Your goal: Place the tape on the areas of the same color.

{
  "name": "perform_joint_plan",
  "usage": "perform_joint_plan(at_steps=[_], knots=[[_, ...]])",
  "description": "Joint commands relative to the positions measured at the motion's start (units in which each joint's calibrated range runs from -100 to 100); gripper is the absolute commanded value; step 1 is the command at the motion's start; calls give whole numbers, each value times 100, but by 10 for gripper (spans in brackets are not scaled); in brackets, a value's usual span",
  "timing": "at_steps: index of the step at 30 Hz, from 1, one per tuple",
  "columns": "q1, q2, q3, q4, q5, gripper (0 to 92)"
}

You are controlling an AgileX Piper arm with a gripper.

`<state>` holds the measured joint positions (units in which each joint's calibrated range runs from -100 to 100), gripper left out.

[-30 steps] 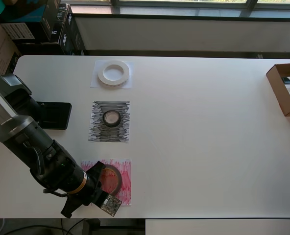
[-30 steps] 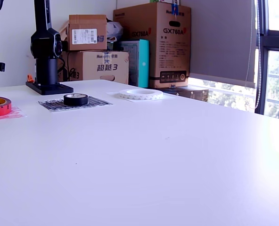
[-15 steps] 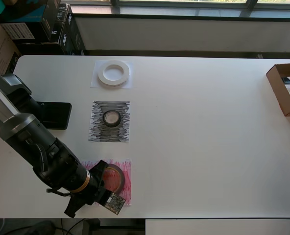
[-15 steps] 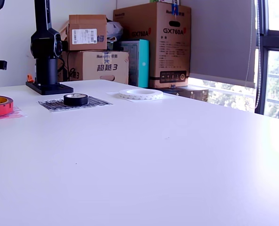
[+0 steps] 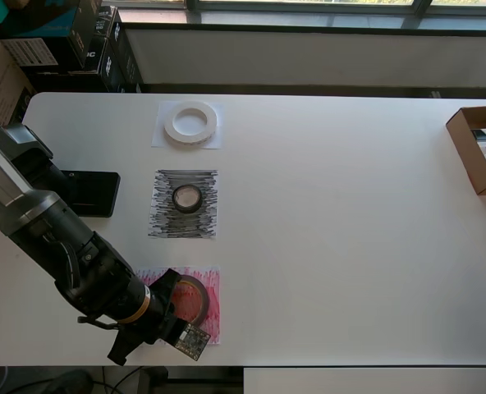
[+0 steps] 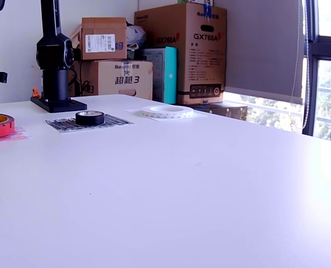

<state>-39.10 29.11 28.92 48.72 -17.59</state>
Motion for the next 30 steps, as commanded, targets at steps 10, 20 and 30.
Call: perform_joint_plan(at_steps=[10, 20, 30], knots=[[51, -11, 75, -23, -82, 400], [130, -105, 66, -23, -82, 422], [667, -1574, 75, 54, -90, 422]])
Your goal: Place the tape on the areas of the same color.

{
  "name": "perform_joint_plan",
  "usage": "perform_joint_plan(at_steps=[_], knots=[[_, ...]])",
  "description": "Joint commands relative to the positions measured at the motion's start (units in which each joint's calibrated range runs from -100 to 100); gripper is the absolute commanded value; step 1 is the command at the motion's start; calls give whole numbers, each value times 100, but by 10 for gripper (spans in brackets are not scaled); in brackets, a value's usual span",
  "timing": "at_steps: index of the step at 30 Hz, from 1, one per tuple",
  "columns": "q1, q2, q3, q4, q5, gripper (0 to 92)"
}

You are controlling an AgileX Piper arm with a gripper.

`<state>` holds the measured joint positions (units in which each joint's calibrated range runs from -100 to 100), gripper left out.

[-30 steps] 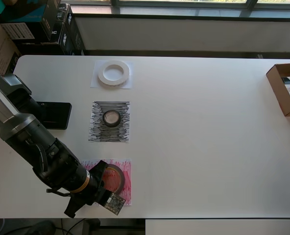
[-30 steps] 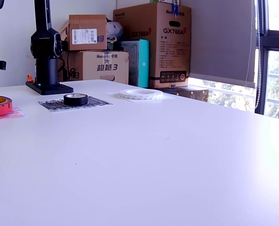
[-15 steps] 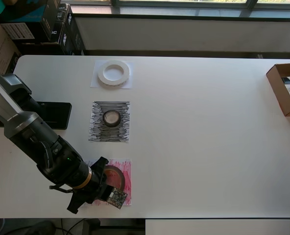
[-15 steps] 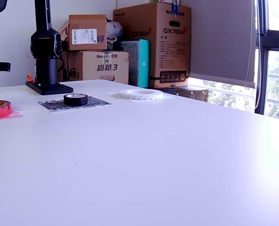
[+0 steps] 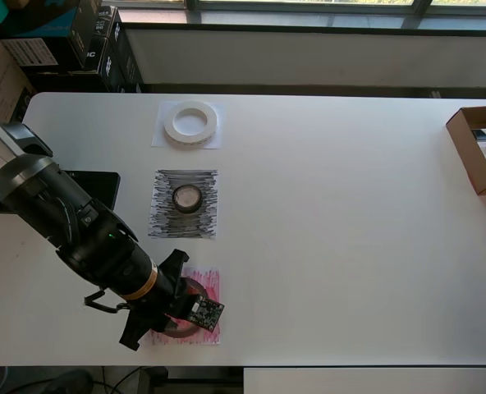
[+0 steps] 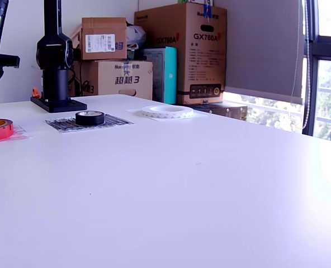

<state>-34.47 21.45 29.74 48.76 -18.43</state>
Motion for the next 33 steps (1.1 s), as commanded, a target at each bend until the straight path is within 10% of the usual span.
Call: perform_joint_plan(at_steps=[1, 19, 33], knots=[[331, -994, -35, 50, -6, 422], [3630, -2640, -398, -374, -6, 421], [4293, -3903, 493, -603, -644, 404]])
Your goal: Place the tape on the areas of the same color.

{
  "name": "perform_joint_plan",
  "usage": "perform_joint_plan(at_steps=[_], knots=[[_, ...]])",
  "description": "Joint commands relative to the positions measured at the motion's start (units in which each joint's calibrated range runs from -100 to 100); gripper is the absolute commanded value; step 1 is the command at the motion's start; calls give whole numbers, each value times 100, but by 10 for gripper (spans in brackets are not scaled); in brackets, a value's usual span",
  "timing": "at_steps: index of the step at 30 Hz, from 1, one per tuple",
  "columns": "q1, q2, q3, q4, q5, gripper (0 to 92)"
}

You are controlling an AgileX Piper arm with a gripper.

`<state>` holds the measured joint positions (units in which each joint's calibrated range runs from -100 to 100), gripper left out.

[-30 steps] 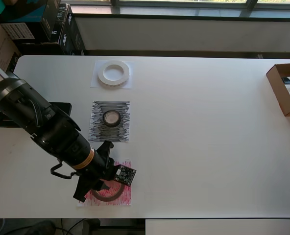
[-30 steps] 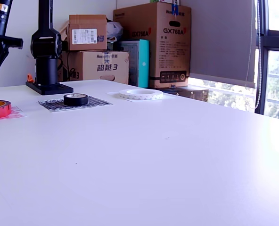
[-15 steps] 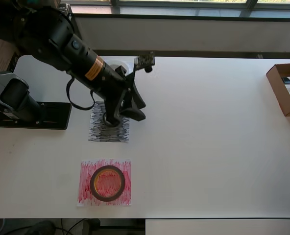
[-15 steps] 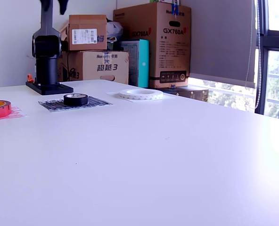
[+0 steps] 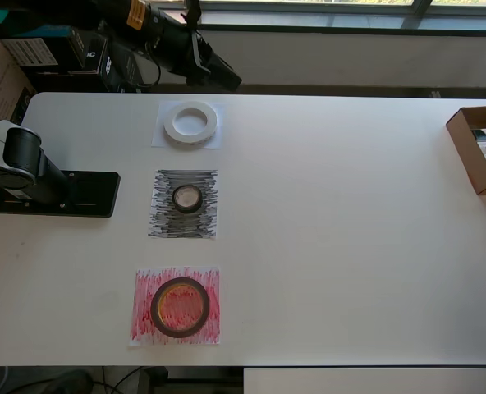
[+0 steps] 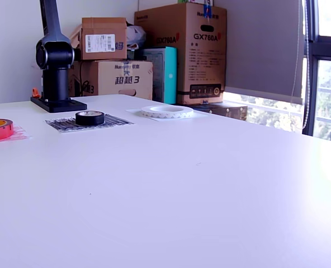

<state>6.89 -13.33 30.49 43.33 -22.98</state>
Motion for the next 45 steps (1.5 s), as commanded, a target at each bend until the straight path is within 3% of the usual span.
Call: perform_joint_plan(at_steps=[1, 8, 11, 18, 25, 45], knots=[[189, -613, 554, -61, -198, 382], [181, -1820, 1281, -95, -198, 196], [55, -2222, 1644, -629, -198, 146], [-56, -3494, 3125, -2335, -206, 96], [-56, -4429, 3788, -2547, -215, 8], [-687, -4588, 3743, -2530, -395, 1]])
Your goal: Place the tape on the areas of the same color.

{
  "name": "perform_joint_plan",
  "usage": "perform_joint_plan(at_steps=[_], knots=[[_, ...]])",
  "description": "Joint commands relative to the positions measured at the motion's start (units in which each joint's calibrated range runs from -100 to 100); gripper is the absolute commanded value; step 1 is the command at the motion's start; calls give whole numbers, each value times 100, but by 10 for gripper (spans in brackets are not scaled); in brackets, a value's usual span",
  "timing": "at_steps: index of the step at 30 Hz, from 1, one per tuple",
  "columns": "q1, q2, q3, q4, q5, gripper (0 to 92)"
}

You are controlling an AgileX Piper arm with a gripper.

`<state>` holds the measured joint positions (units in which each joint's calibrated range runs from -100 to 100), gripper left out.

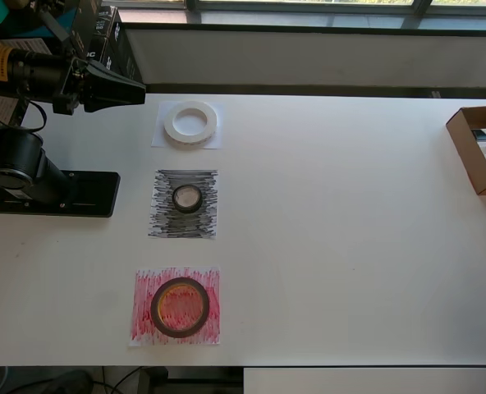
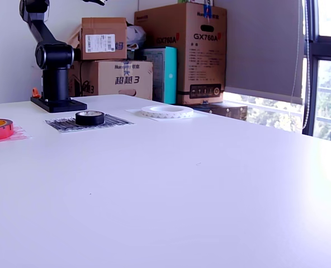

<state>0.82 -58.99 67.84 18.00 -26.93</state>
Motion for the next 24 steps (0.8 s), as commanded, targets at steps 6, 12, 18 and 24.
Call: perform_joint_plan(at_steps=[6, 12, 18, 24], knots=[[-96, -238, -55, -6, 0, 1], [109, -883, -37, 37, -8, 1], [125, -1220, 199, 71, -8, 1], [70, -1725, 472, 71, -8, 1]])
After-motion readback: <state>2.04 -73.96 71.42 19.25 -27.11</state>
